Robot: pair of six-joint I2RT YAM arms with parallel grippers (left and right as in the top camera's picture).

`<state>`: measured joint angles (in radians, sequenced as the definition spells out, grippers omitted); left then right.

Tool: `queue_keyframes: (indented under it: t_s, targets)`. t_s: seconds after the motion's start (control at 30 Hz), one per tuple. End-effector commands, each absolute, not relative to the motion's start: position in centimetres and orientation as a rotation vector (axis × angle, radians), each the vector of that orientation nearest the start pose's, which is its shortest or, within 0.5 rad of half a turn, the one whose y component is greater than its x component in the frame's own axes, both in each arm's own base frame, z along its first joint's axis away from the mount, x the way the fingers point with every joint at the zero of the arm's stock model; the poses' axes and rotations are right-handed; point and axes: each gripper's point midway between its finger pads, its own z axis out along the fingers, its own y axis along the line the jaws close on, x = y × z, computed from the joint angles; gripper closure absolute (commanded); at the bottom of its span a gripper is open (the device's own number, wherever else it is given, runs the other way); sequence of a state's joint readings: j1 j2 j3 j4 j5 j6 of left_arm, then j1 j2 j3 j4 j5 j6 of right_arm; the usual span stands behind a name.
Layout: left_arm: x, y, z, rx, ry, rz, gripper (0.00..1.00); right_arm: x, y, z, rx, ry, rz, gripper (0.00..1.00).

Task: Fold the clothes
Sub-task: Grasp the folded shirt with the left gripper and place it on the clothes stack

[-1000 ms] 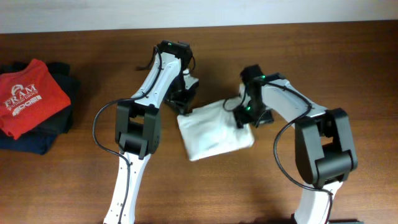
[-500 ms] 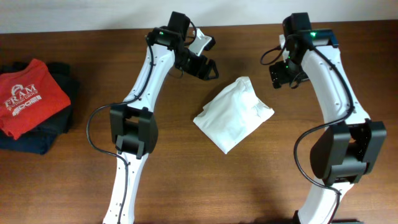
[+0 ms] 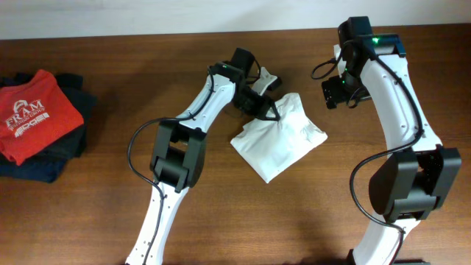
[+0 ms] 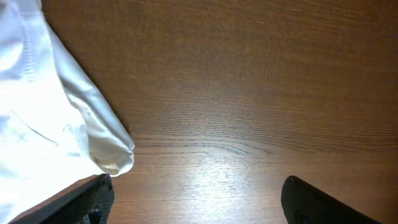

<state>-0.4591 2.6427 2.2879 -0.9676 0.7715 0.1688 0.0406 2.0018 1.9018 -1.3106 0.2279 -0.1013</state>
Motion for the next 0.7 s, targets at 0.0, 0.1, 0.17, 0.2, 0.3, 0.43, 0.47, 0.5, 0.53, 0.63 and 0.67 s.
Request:
queue_keyframes:
  t_s: [0.0,0.1,0.17,0.2,0.3,0.43,0.47,0.5,0.53,0.63,0.67]
  targets:
    - [43.2,-35.4,0.8,0.998,2.632,-1.202,0.92,42.2,-2.7,17.1,-0.154,2.910,-0.367,0.11]
    - [48.1,-28.8,-1.3,0.767,2.820,-0.638,0.99,42.1,-3.7,17.2,-0.118,2.915,-0.371,0.11]
    - [51.2,-24.1,0.3,0.625,2.843,-0.418,0.99,41.8,-4.9,17.8,-0.062,2.905,-0.373,0.11]
    - [52.4,-21.4,1.8,0.557,2.850,-0.329,0.99,41.5,-5.9,18.5,-0.023,2.891,-0.376,0.11]
    - [53.9,-14.6,5.9,0.438,2.858,0.009,0.99,40.9,-8.3,19.5,0.072,2.872,-0.358,0.10]
    - [54.2,-5.4,14.8,0.185,2.715,0.580,0.99,40.4,-9.7,19.5,0.125,2.881,-0.353,0.10]
    - [54.3,-4.7,15.8,0.153,2.694,0.590,0.99,40.4,-9.7,19.5,0.125,2.881,-0.353,0.10]
    - [54.4,-3.4,17.5,0.112,2.656,0.619,0.99,40.4,-9.7,19.4,0.124,2.883,-0.353,0.10]
    - [54.1,-1.6,19.4,0.066,2.617,0.694,0.99,40.4,-9.7,19.4,0.125,2.883,-0.353,0.10]
    - [52.3,4.3,25.6,-0.104,2.528,0.720,0.99,40.4,-9.7,19.4,0.125,2.884,-0.353,0.10]
    - [51.8,6.0,26.7,-0.150,2.518,0.705,0.99,40.4,-9.7,19.4,0.125,2.884,-0.353,0.10]
